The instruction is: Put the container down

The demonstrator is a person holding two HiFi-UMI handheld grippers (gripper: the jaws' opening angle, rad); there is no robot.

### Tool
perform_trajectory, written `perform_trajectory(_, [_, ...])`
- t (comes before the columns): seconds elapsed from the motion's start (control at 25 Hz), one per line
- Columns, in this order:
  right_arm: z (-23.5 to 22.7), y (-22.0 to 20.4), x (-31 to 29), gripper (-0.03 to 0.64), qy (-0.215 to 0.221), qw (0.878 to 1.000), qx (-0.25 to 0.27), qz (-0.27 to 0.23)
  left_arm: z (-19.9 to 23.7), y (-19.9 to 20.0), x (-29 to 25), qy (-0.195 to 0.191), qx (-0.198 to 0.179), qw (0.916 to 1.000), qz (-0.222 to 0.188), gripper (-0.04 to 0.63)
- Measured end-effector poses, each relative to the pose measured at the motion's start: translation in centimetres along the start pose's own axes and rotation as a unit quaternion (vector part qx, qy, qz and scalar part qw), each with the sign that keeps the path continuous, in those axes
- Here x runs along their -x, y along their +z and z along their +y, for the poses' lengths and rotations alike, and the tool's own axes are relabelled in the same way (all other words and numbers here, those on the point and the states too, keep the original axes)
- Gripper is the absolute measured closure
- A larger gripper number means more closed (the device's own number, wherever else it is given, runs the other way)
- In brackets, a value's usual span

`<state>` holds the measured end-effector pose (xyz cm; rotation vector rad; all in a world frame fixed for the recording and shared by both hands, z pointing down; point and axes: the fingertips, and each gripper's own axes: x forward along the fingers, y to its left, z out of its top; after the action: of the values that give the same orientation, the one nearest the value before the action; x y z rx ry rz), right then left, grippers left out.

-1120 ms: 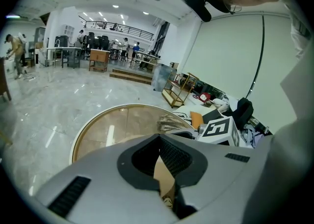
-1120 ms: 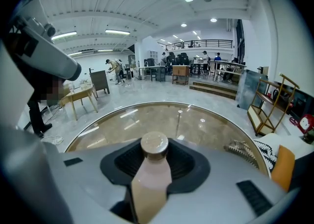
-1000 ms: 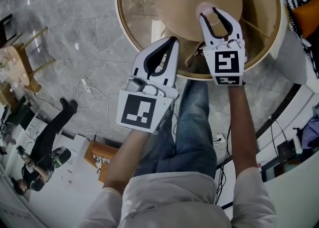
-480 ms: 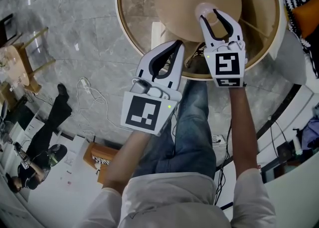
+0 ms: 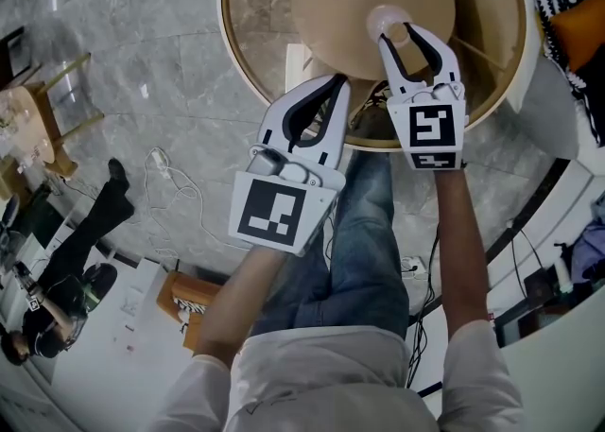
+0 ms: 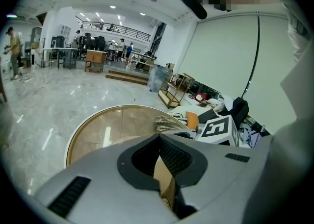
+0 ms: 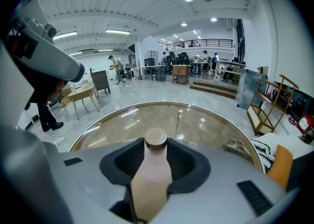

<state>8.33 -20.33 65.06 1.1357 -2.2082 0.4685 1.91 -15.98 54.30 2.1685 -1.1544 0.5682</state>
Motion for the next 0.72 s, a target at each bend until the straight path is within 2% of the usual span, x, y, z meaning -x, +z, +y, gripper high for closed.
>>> perform_trajectory(0.36, [0.1,-1.1,1.1,0.471,-0.003,1.0,-0.02,0.008,-0.6,-0.2,0.0,-0.008,0.005,0.9999,0.003,0.578])
perform_trajectory(0.72, [0.2,-1.6,2.5,0.508,-0.004,0.999,-0.032,0.007,-0.7,0.1,-0.1,-0.009,-0.003,1.0,0.0,0.578])
